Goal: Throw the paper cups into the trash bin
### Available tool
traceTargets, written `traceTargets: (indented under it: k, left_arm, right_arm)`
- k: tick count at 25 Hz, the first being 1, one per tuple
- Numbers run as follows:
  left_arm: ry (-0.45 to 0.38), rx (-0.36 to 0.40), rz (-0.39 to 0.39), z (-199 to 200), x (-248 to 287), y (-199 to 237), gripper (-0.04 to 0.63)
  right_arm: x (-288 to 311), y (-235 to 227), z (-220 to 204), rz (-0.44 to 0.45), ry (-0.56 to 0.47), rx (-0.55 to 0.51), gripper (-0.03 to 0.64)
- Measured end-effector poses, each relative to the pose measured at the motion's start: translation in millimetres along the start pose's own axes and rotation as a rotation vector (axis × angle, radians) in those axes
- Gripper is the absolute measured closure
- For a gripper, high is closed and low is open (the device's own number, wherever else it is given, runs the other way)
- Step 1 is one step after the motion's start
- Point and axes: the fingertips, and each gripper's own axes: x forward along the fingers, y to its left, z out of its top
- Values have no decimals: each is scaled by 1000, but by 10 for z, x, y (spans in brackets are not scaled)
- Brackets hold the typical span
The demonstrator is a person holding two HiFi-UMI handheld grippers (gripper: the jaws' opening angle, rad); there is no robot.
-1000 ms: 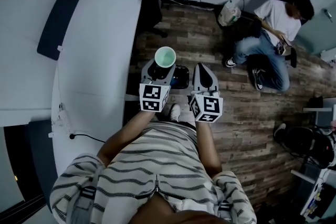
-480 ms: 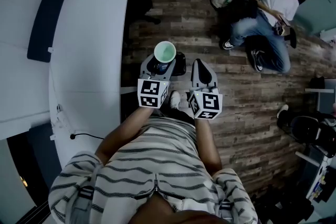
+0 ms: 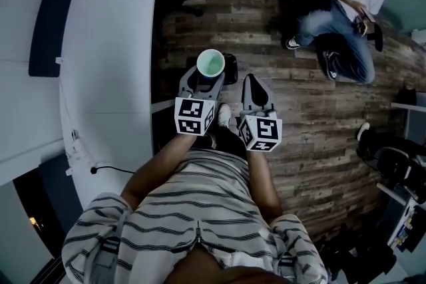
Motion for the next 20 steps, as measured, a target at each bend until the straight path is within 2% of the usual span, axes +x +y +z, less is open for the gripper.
traceTargets:
  k: [6, 20]
  left_arm:
    - [49, -25, 1, -137, 120, -6, 322]
    - [158, -93, 43, -664, 502, 98, 324]
  right_arm:
    - [98, -42, -30, 10, 27, 4, 606]
    - [359, -238, -543, 30, 138, 31, 606]
